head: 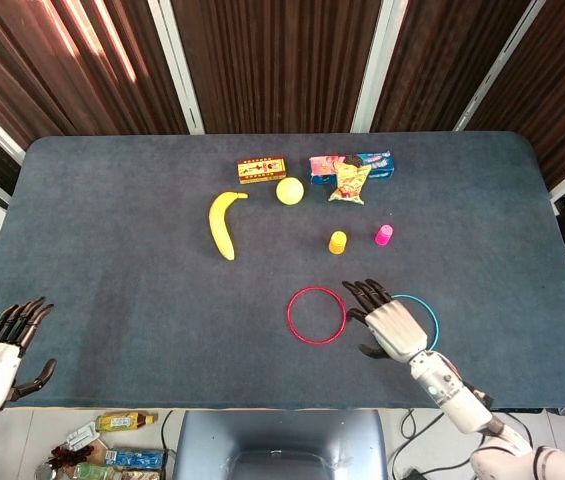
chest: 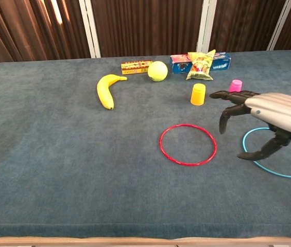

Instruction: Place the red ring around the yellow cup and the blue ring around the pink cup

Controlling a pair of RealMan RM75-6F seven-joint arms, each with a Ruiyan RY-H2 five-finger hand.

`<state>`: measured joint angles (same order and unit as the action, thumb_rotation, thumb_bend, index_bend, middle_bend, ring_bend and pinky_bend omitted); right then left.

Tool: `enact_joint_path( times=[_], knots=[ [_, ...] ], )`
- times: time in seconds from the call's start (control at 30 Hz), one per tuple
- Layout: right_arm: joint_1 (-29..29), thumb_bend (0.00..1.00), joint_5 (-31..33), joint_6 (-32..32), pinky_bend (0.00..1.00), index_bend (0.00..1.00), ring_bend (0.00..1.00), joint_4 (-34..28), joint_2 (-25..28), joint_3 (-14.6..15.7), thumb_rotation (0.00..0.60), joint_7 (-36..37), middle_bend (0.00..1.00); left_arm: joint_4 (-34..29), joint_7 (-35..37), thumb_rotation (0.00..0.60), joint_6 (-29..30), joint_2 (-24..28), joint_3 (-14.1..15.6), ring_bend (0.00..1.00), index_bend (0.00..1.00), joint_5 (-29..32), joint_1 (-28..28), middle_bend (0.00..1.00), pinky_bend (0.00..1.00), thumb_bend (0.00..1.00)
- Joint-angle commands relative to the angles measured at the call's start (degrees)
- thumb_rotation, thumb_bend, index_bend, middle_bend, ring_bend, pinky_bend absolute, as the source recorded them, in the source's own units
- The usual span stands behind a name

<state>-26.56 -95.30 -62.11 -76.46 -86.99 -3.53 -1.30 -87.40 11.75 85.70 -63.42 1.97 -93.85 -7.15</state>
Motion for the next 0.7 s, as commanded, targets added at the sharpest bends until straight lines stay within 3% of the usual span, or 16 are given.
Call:
enact_joint_path(
  times=[0.03,0.37,0.7],
  knots=[
    [-2.5,0.34,-1.4,1.2,0.0,0.58,0.0,4.7,-4.5,0.5,0.6,1.8,0.0,0.0,0.1,0.6,0.1,0.1,0.0,0.0,0.01,0.1,0.1,0.0,0.05,0.39],
    [-5.0,0.41,-0.3,2.8,0.0,0.61,0.0,10.3,-9.5,1.6,0.6,3.6,0.0,-0.3,0.2,0.6,0.1,0.4,0.1,0.0,0.01,0.1,0.2,0.0,0.05,0.39],
    [-5.7,0.45,0.4,2.6,0.0,0.63,0.0,12.5,-11.0,2.4,0.6,4.0,0.0,0.0,0.8,0.6,-0.4,0.4,0.0,0.0,0.0,0.2,-0.1,0.0,0.05,0.39]
  ],
)
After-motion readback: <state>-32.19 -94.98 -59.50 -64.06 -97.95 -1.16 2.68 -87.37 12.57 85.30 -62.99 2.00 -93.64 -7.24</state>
